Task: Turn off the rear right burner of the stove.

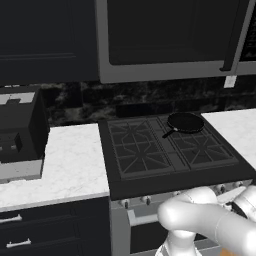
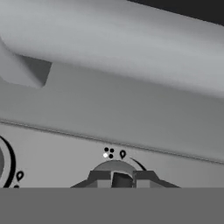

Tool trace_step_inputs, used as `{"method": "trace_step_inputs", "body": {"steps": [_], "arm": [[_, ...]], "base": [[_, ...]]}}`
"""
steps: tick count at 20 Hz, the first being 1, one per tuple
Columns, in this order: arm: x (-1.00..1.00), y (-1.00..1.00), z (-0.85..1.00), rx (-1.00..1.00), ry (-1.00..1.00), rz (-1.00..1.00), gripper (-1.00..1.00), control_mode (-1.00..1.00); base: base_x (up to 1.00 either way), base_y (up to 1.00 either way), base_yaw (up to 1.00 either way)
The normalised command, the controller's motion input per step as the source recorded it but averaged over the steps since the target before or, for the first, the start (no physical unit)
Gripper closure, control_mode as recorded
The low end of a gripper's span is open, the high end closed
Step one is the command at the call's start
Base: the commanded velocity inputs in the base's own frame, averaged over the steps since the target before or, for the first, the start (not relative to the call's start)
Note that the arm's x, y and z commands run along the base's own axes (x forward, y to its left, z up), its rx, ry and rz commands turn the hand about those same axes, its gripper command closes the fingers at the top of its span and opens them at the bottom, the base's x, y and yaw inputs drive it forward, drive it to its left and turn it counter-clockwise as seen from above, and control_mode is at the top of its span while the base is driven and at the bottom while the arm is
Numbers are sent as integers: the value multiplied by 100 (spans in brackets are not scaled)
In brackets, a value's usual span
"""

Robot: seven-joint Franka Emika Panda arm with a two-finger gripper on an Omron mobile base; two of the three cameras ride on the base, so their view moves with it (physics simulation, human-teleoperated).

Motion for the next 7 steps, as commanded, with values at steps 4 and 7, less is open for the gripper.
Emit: {"method": "trace_step_inputs", "body": {"steps": [4, 7], "arm": [[0, 0, 0, 3, 0, 0, 100, -100], [0, 0, 0, 0, 0, 0, 100, -100]], "base": [[0, 0, 0], [0, 0, 0]]}}
